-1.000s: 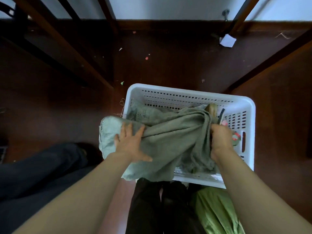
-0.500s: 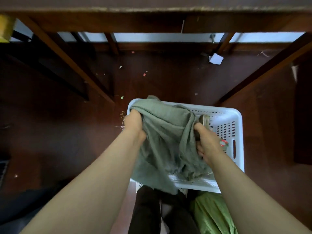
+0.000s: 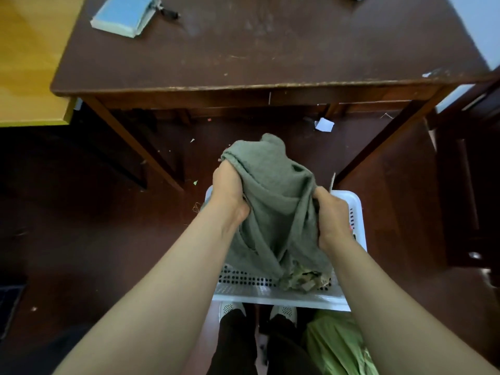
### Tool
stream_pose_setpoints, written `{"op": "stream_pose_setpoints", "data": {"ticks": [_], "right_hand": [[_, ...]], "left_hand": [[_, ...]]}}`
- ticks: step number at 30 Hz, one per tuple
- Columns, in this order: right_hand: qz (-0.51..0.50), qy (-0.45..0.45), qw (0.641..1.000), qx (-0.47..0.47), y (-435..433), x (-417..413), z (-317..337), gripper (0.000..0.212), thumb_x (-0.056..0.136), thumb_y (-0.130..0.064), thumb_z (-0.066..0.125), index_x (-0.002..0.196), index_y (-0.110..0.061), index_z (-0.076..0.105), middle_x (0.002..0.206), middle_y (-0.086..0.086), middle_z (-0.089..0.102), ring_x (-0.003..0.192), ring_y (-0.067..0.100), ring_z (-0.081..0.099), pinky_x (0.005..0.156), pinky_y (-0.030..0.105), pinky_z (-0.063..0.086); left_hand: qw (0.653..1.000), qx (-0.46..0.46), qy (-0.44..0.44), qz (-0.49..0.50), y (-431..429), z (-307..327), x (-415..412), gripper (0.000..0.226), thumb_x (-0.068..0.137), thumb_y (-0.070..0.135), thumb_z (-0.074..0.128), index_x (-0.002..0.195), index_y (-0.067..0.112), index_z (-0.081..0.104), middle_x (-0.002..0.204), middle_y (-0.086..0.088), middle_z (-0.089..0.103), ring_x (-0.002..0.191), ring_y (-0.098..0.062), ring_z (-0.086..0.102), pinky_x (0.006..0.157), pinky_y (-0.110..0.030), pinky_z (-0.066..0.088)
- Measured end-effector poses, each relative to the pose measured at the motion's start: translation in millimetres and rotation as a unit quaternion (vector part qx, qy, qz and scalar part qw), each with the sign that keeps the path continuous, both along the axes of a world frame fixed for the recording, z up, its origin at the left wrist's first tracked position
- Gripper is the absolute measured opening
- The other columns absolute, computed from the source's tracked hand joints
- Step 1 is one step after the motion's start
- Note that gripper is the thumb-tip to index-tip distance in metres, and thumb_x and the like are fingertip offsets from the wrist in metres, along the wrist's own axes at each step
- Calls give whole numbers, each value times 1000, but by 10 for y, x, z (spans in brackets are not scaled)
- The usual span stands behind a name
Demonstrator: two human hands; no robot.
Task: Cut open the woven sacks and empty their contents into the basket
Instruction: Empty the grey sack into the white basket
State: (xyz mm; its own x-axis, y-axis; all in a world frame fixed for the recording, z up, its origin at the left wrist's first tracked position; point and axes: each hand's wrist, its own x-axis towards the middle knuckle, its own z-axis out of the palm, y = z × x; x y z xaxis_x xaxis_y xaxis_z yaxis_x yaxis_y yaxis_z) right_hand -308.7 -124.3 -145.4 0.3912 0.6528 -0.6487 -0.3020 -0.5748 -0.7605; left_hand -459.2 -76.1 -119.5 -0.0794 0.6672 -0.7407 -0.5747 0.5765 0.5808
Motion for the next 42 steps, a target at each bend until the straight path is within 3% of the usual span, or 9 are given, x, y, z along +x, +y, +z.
{"op": "stream_pose_setpoints", "data": {"ticks": [9, 13, 16, 22, 24, 27, 31, 36, 42], "right_hand": [[73, -122, 984, -110, -245, 156, -28, 30, 68, -34, 63, 86, -11, 66, 80, 9, 67, 82, 30, 65, 77, 38, 53], [122, -95, 987, -49, -135, 167, 133, 22, 72, -35, 66, 69, -14, 62, 55, -3, 55, 43, 14, 45, 40, 21, 35], [226, 90, 970, 24, 23, -73, 408, 10, 88, -15, 66, 95, -10, 60, 39, -10, 52, 26, 1, 41, 26, 13, 28], [219, 8, 975, 44, 226, -165, 444, 6, 85, 7, 62, 89, 3, 63, 45, -5, 61, 45, 5, 59, 40, 15, 45], [190, 27, 981, 25, 241, -99, 485, 12, 90, 5, 52, 81, -2, 54, 31, -7, 40, 23, 3, 36, 26, 15, 23], [184, 80, 980, -1, 210, -57, 555, 28, 80, -7, 49, 54, -13, 42, 35, -4, 28, 24, 9, 17, 42, 19, 5], [152, 202, 967, -28, 173, -36, 756, 13, 52, -21, 53, 52, -17, 41, 58, 2, 37, 50, 16, 32, 54, 25, 22], [73, 291, 953, 31, 86, 249, 803, 15, 66, -24, 53, 62, -11, 58, 67, 5, 57, 59, 19, 57, 64, 25, 52], [168, 65, 983, 45, 97, 526, 758, 52, 58, -49, 80, 93, -14, 63, 65, -1, 65, 48, 12, 58, 47, 22, 48]], "left_hand": [[981, 85, 150, -92, -69, 177, 60, 25, 85, 14, 51, 100, 2, 66, 93, -16, 68, 88, -30, 63, 82, -40, 53], [920, 95, 283, -254, -313, 26, 53, 11, 85, 4, 52, 81, 8, 61, 79, -12, 63, 80, -24, 60, 81, -45, 54], [957, 52, 169, -228, -368, 31, 88, 14, 90, 1, 54, 88, 12, 62, 85, -11, 68, 84, -26, 66, 78, -38, 58], [987, 19, -151, -54, -394, -126, -346, 69, 69, -4, 44, 137, 8, 42, 131, -23, 53, 118, -37, 55, 104, -48, 43], [985, 3, 49, -168, -457, -253, -420, 73, 81, -9, 40, 145, 25, 32, 133, -16, 50, 115, -33, 55, 105, -48, 42], [823, -35, 366, -433, -577, -364, -344, 106, 78, -3, 63, 147, 50, 3, 155, -6, 4, 141, -33, 17, 110, -40, 32], [777, 8, 416, -472, -569, -460, -208, 114, 68, 28, 84, 145, 54, 5, 153, -4, -31, 144, -29, -23, 118, -48, 15], [756, 79, 443, -476, -522, -537, -94, 12, 90, 29, 58, 96, 21, 65, 144, -13, 40, 138, -35, 29, 113, -48, 25], [814, 5, 453, -363, -415, -147, -231, 33, 99, 28, 44, 98, 2, 65, 93, -17, 61, 92, -33, 56, 76, -33, 41]]}}
